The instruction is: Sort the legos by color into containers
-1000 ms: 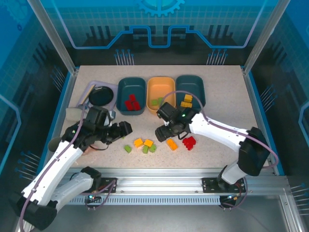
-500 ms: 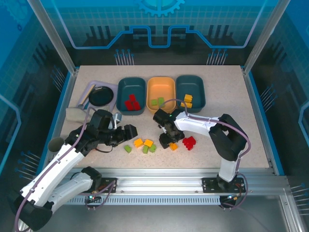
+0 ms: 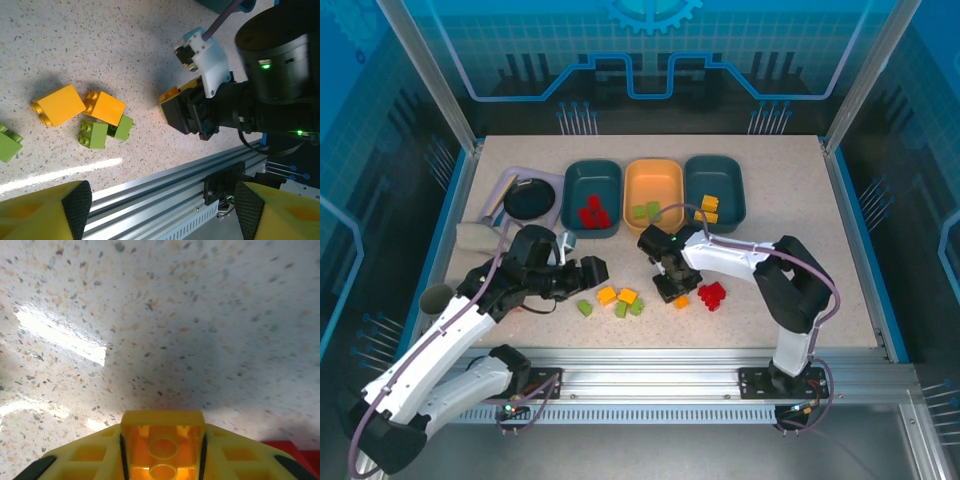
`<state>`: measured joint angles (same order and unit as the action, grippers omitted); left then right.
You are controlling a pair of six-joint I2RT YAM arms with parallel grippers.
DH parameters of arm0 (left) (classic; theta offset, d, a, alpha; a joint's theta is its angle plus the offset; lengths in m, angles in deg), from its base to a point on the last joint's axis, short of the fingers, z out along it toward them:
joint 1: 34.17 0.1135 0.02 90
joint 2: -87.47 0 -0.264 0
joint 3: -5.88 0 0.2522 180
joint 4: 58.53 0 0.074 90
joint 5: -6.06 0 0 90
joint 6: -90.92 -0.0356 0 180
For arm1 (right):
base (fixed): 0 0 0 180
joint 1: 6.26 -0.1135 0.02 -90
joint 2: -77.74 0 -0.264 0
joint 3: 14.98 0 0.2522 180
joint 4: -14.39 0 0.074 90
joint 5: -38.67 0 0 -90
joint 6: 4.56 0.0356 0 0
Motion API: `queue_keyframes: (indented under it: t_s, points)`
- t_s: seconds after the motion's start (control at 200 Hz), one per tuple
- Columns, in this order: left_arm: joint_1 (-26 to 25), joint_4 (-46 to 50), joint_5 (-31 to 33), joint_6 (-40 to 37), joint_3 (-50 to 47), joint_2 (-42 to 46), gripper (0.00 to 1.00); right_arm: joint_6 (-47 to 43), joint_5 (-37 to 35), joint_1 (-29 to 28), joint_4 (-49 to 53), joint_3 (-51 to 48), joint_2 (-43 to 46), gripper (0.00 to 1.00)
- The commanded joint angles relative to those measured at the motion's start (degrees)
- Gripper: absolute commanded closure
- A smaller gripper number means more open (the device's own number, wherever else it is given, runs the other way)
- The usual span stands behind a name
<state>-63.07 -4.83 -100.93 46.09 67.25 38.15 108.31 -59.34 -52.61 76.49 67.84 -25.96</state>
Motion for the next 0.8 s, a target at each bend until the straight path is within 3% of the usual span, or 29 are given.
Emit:
queue_keyframes:
  t_s: [0.0, 0.185, 0.4, 0.795]
  points:
    - [-0.94, -3.62, -0.42, 0.97, 3.36, -1.80, 0.21, 1.53, -4.01, 3.86, 3.74, 5.12, 6.12, 0.69]
    - [-1.27, -8.27, 0.01, 1.02, 8.11, -8.13, 0.21, 1.98, -7.35, 14.20, 5.99, 12.80, 7.51, 0.70]
    - [-1.11, -14.23, 0.05, 0.93, 14.60, -17.43, 0.19, 4.73, -9.09, 26.24, 6.95, 23.50, -1.66, 0.71]
    - [-1.05, -14.75, 0.96, -1.57, 22.79, -27.58, 0.19, 5.33, -9.92, 31.90, 12.38, 40.22, -21.85, 0.68]
